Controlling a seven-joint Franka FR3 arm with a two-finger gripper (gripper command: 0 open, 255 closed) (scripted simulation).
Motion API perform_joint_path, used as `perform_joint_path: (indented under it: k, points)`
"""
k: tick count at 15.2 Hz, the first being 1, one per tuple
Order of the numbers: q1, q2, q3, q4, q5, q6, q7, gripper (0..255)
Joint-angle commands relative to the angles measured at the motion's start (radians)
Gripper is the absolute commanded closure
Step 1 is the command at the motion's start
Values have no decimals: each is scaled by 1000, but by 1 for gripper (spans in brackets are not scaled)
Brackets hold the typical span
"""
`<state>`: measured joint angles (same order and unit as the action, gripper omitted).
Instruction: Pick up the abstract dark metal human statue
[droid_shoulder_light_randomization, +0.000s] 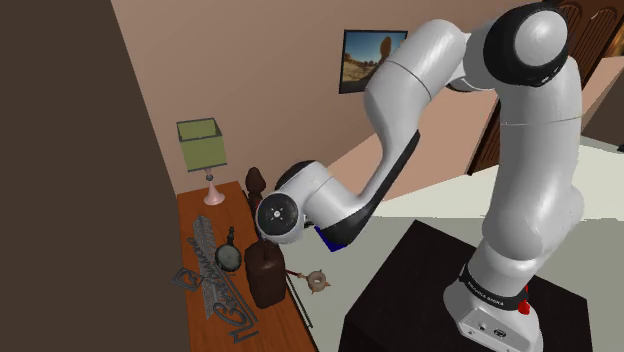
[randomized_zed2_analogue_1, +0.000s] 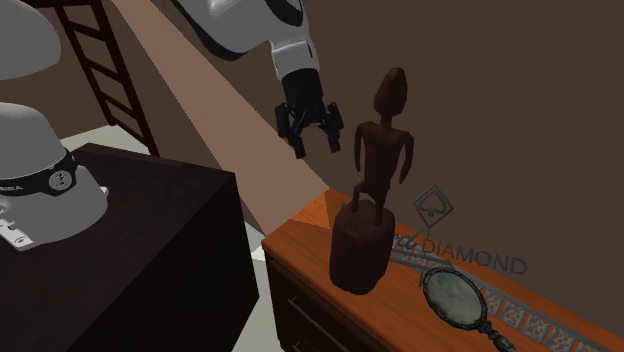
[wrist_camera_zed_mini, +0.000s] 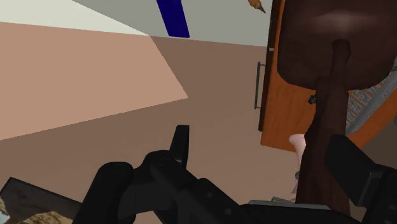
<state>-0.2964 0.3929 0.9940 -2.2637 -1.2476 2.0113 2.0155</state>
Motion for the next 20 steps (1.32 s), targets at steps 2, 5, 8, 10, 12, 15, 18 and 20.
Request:
perform_joint_path:
  k: [2,5,8,10,12,15,18,20]
  points:
    - [149,169,-109,133,-138,-123,98,0]
    - [263,297,-193,268,-224,-207,144,0]
    - [314,362,-233,337,-264,-238,163,0]
    - [323,384,-244,345,-278,-236,176,0]
    - [332,406,-256,353,-292,-234,188,0]
    - [343,435,-271,365,-310,-232,204,0]
    - [342,432,-269,362,-308,-231,203,255]
    - [342,431,-269,361,-308,-231,204,255]
